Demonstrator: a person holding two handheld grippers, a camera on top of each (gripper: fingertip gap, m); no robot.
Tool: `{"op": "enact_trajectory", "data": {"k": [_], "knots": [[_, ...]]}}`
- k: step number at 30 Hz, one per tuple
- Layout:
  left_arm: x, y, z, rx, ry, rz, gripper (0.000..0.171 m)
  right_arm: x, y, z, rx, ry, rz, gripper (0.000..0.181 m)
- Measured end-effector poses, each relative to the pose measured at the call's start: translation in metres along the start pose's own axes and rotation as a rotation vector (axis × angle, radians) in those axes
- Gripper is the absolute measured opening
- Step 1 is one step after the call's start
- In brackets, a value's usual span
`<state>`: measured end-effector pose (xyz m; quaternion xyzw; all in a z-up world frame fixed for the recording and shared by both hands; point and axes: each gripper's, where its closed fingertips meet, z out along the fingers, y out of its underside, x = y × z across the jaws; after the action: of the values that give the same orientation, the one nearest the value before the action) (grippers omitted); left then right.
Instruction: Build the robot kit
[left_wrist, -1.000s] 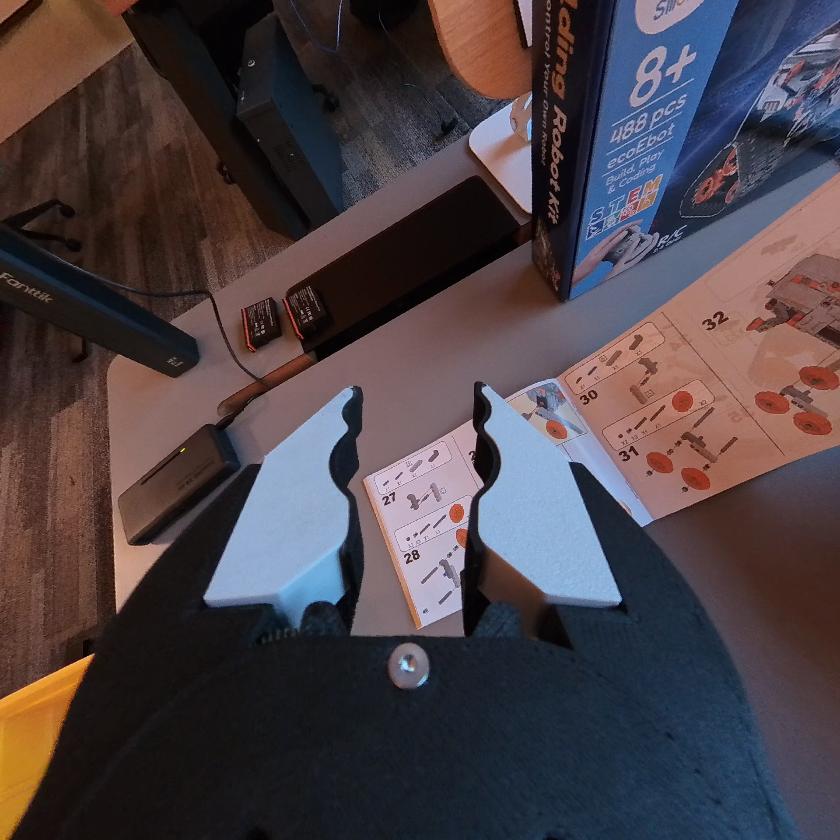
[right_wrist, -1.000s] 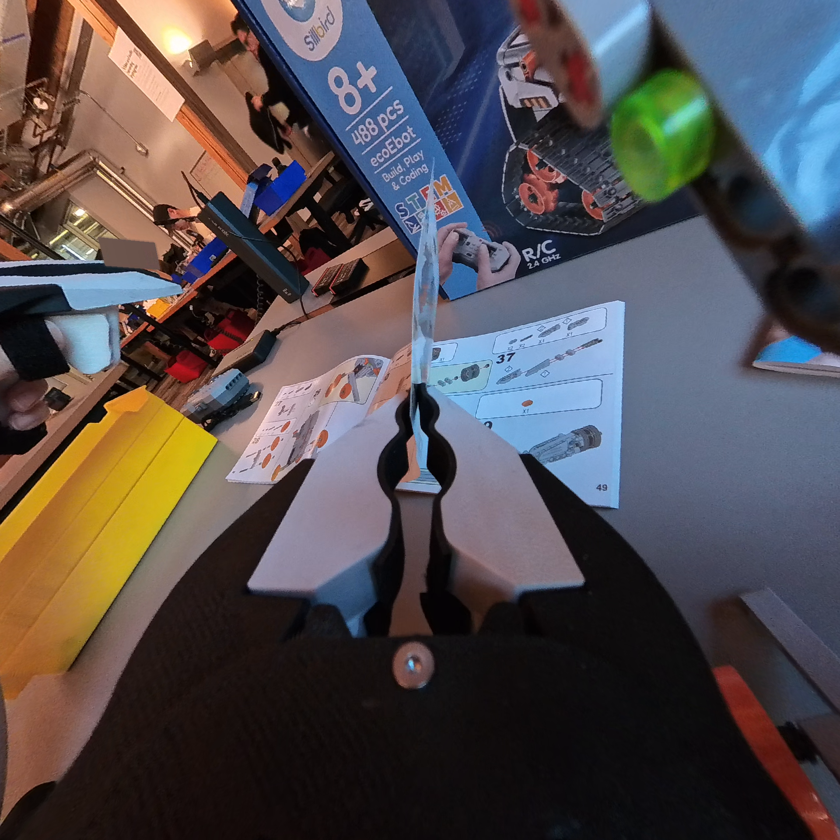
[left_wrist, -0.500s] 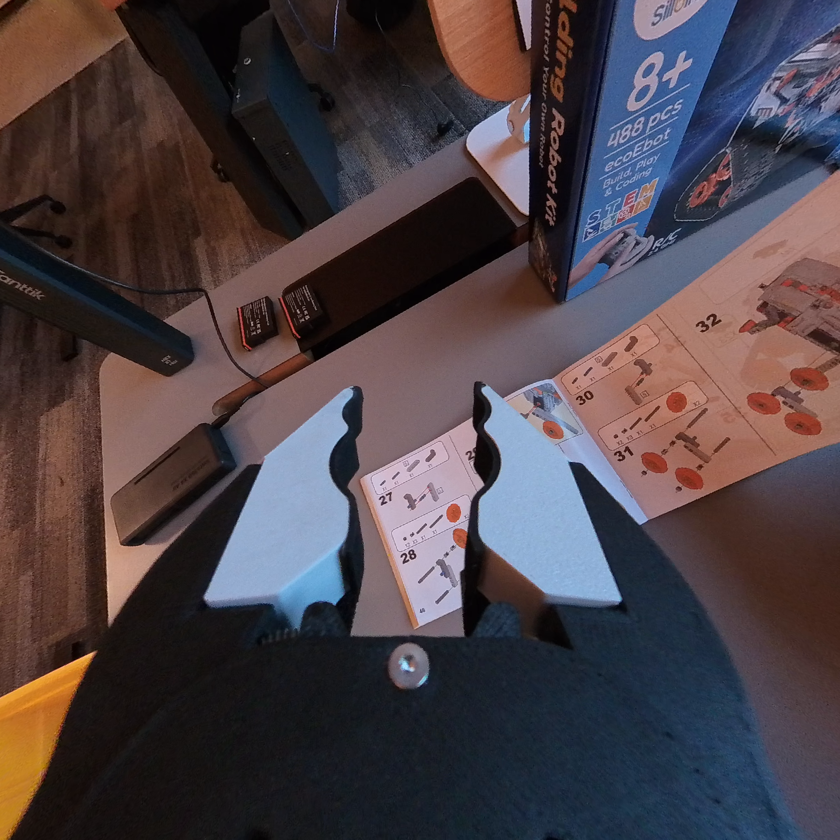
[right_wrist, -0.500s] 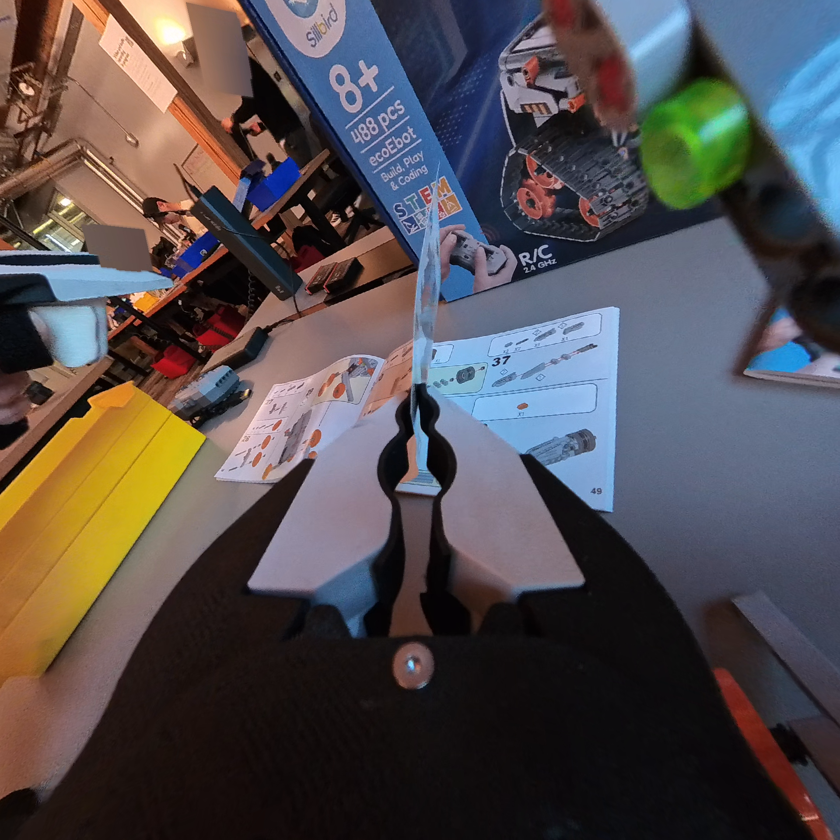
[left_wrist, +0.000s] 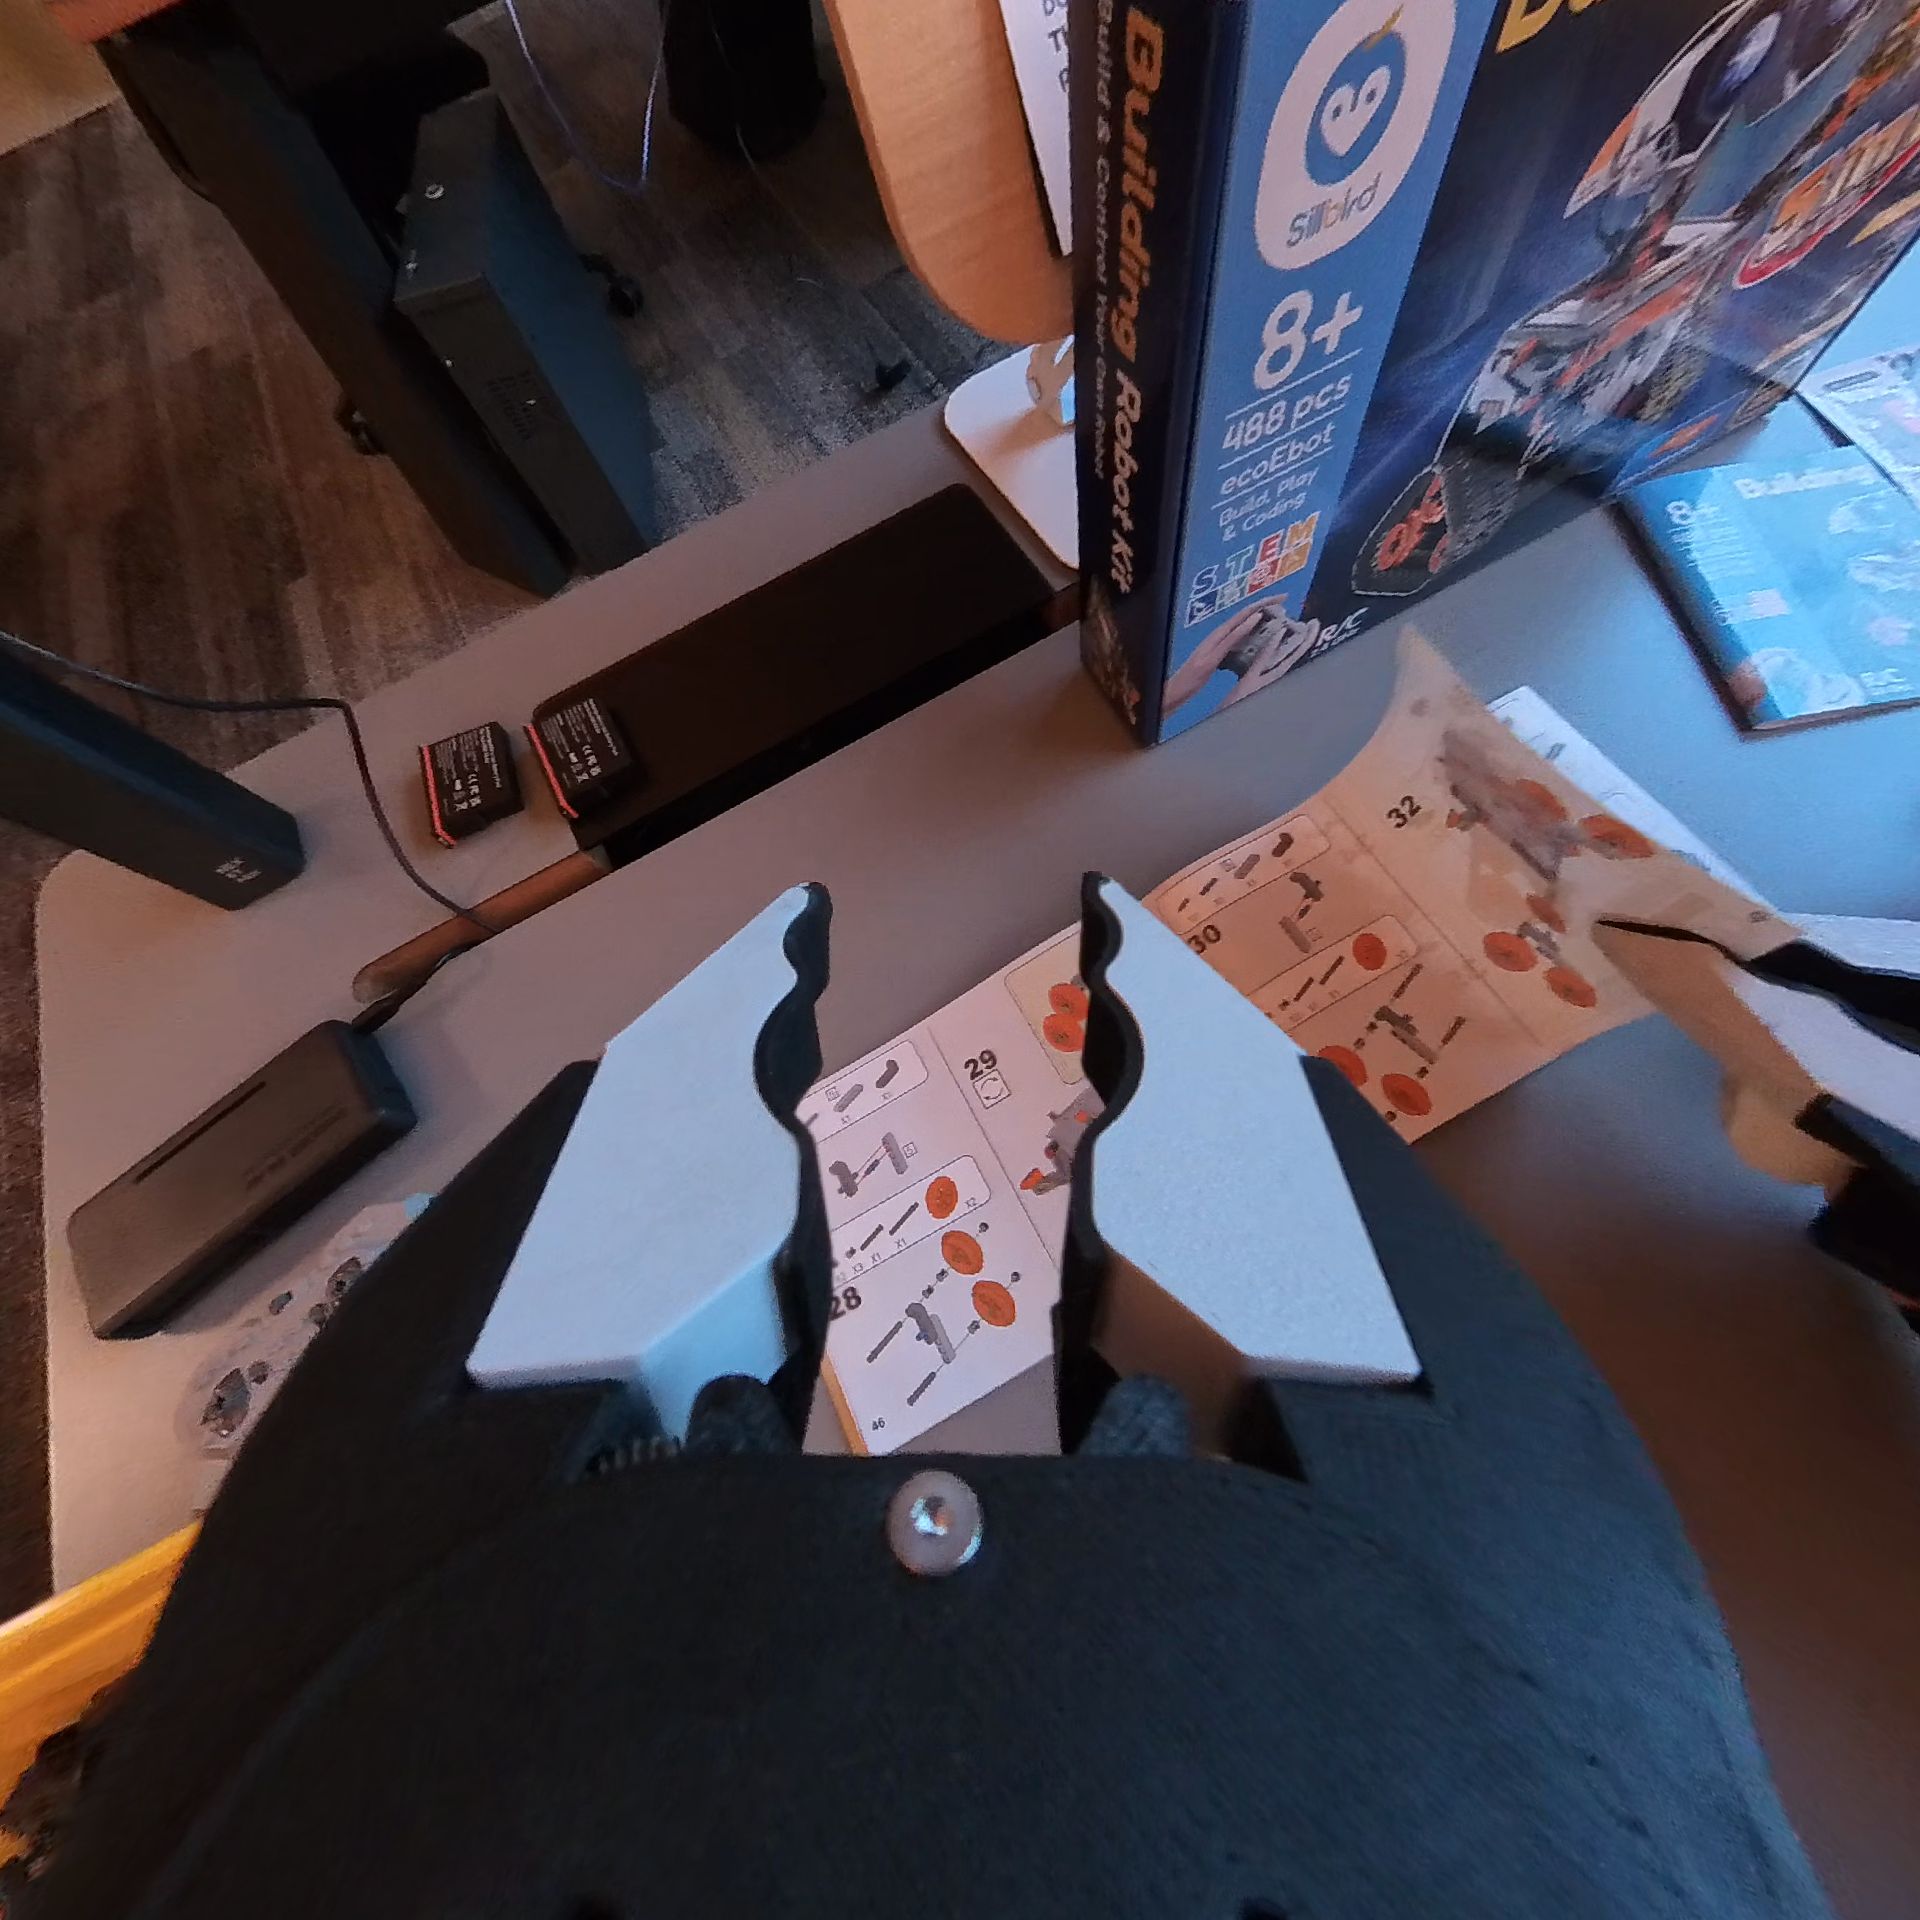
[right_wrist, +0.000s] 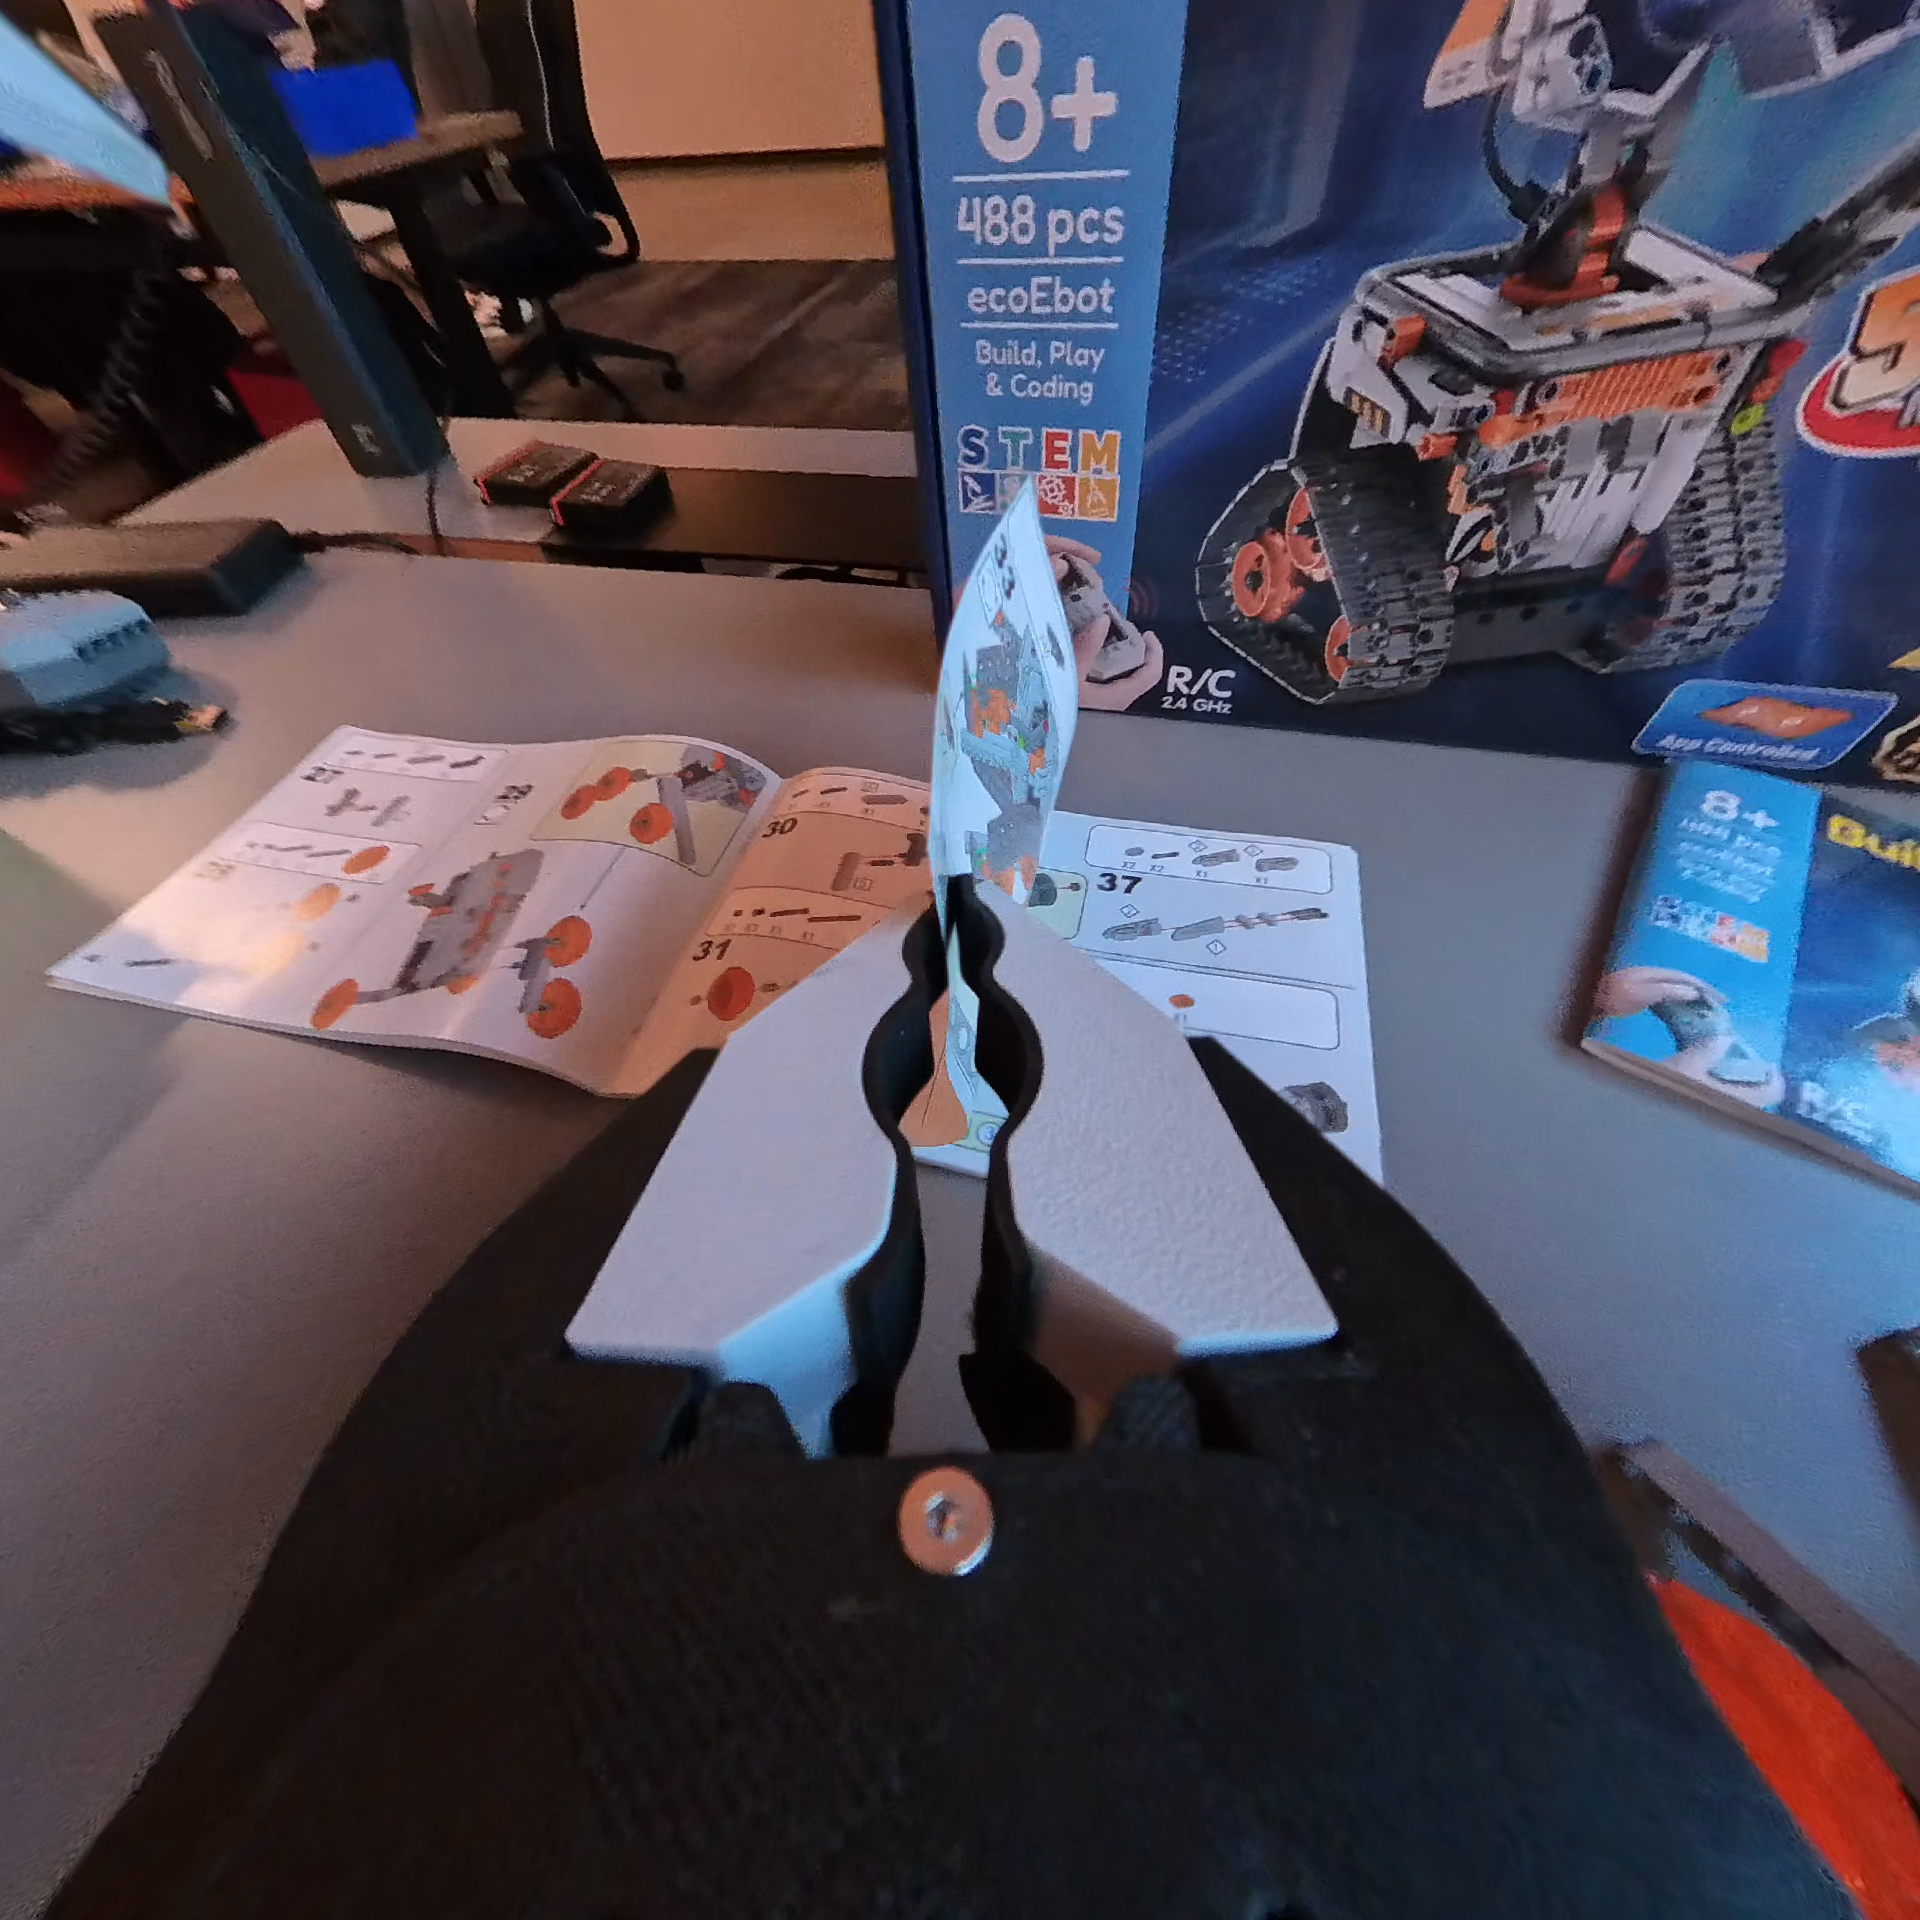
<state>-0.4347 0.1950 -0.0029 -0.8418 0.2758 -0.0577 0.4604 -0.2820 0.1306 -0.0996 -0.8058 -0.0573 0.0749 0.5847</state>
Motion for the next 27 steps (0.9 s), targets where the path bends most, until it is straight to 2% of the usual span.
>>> {"op": "enact_trajectory", "data": {"k": [4,8,15,21,27], "knots": [[0.005,-0.005,-0.005,0.020,0.027,-0.001,0.044,-0.002,0.002,0.000,-0.005,0.031,-0.101,0.000],[0.011,-0.008,-0.006,0.028,0.043,0.009,0.043,0.000,-0.002,-0.002,0.012,0.045,-0.118,0.000],[0.011,-0.007,-0.008,0.018,0.036,0.020,0.043,0.002,0.001,0.002,0.003,0.026,-0.091,0.000],[-0.001,0.000,-0.008,-0.003,0.002,0.001,0.043,0.014,0.001,-0.008,0.004,0.001,-0.061,0.000],[-0.006,0.007,-0.003,-0.032,-0.013,0.001,0.043,0.028,-0.006,-0.012,0.011,-0.031,0.050,0.000]]}}
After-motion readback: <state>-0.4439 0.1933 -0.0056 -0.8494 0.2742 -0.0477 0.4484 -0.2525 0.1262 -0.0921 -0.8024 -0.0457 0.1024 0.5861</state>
